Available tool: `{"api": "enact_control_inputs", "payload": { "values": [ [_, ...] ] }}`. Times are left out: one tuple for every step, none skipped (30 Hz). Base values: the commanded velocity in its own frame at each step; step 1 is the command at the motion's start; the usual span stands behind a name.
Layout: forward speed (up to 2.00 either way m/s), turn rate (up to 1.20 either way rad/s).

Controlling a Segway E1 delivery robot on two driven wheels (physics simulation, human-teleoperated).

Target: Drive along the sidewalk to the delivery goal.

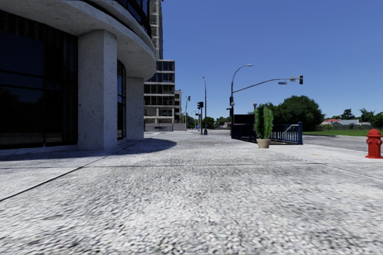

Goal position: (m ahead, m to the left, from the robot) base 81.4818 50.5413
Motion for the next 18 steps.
{"api": "enact_control_inputs", "payload": {
  "values": [
    [2.0,0.0],
    [2.0,0.0],
    [2.0,0.0],
    [2.0,0.0],
    [2.0,0.0],
    [2.0,0.0],
    [2.0,0.0],
    [2.0,0.0],
    [2.0,0.0],
    [2.0,0.0],
    [2.0,0.0],
    [2.0,0.0],
    [2.0,0.0],
    [2.0,0.0],
    [2.0,0.0],
    [2.0,0.0],
    [2.0,0.0],
    [2.0,0.0]
  ]
}}
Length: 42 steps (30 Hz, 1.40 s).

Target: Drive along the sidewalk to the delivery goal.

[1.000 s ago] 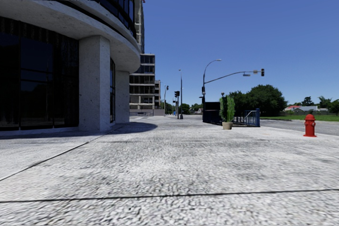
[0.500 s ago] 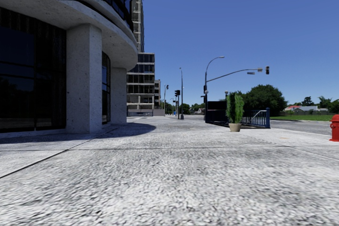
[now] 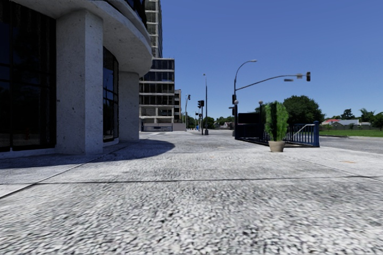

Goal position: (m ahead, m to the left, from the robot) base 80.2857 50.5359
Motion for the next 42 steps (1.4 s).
{"api": "enact_control_inputs", "payload": {
  "values": [
    [2.0,0.0],
    [2.0,0.0],
    [2.0,0.0],
    [2.0,0.0],
    [2.0,0.0],
    [2.0,0.0],
    [2.0,0.0],
    [2.0,0.0],
    [2.0,0.0],
    [2.0,0.0],
    [2.0,0.0],
    [2.0,0.0],
    [2.0,0.0],
    [2.0,0.0],
    [2.0,0.0],
    [2.0,0.0],
    [2.0,0.0],
    [2.0,0.0],
    [2.0,0.0],
    [2.0,0.0],
    [2.0,0.0],
    [2.0,0.0],
    [2.0,0.0],
    [2.0,0.0],
    [2.0,0.0],
    [2.0,0.0],
    [2.0,0.0],
    [2.0,0.0],
    [2.0,0.0],
    [2.0,0.0],
    [2.0,0.0],
    [2.0,0.0],
    [2.0,0.0],
    [2.0,0.0],
    [2.0,0.0],
    [2.0,0.0],
    [2.0,0.0],
    [2.0,0.0],
    [2.0,0.0],
    [2.0,0.0],
    [2.0,0.0],
    [2.0,0.0]
  ]
}}
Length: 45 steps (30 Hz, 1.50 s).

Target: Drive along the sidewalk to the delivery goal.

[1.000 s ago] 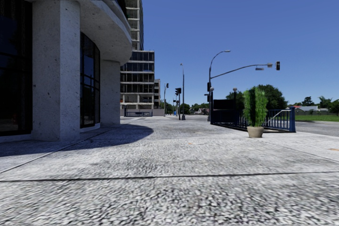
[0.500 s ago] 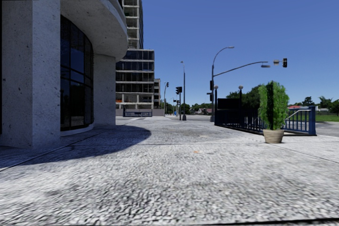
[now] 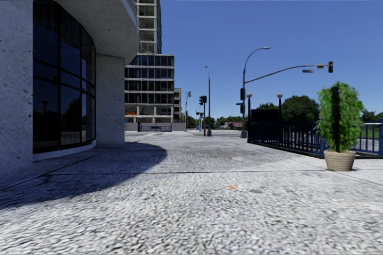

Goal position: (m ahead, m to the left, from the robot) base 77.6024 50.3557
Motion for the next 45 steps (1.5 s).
{"api": "enact_control_inputs", "payload": {
  "values": [
    [2.0,0.0],
    [2.0,0.0],
    [2.0,0.0],
    [2.0,0.0],
    [2.0,0.0],
    [2.0,0.0],
    [2.0,0.0],
    [2.0,0.0],
    [2.0,0.0],
    [2.0,0.0],
    [2.0,0.0],
    [2.0,0.0],
    [2.0,0.0],
    [2.0,0.0],
    [2.0,0.0],
    [2.0,0.0],
    [2.0,0.0],
    [2.0,0.0],
    [2.0,0.0],
    [2.0,0.0],
    [2.0,0.0],
    [2.0,0.0],
    [2.0,0.0],
    [2.0,0.0],
    [2.0,0.0],
    [2.0,0.0],
    [2.0,0.0],
    [2.0,0.0],
    [2.0,0.0],
    [2.0,0.0],
    [2.0,0.0],
    [2.0,0.0],
    [2.0,0.0],
    [2.0,0.0],
    [2.0,0.0],
    [2.0,0.0],
    [2.0,0.0],
    [2.0,0.0],
    [2.0,0.0],
    [2.0,0.0],
    [2.0,0.0],
    [2.0,0.0],
    [2.0,0.0],
    [2.0,0.0],
    [2.0,0.0]
  ]
}}
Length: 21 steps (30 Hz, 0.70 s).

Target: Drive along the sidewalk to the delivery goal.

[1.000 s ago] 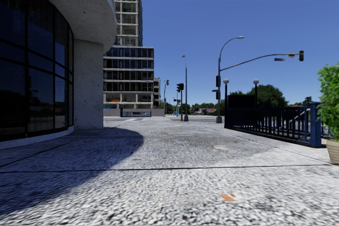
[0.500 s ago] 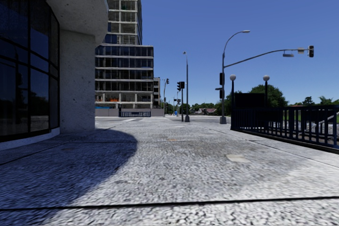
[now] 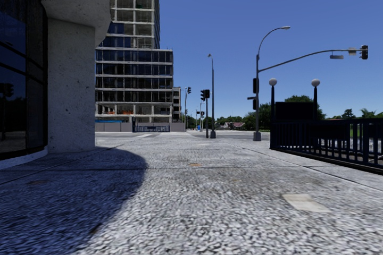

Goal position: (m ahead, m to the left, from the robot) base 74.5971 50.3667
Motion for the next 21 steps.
{"api": "enact_control_inputs", "payload": {
  "values": [
    [2.0,0.0],
    [2.0,0.0],
    [2.0,0.0],
    [2.0,0.0],
    [2.0,0.0],
    [2.0,0.0],
    [2.0,0.0],
    [2.0,0.0],
    [2.0,0.0],
    [2.0,0.0],
    [2.0,0.0],
    [2.0,0.0],
    [2.0,0.0],
    [2.0,0.0],
    [2.0,0.0],
    [2.0,0.0],
    [2.0,0.0],
    [2.0,0.0],
    [2.0,0.0],
    [2.0,0.0],
    [2.0,0.0]
  ]
}}
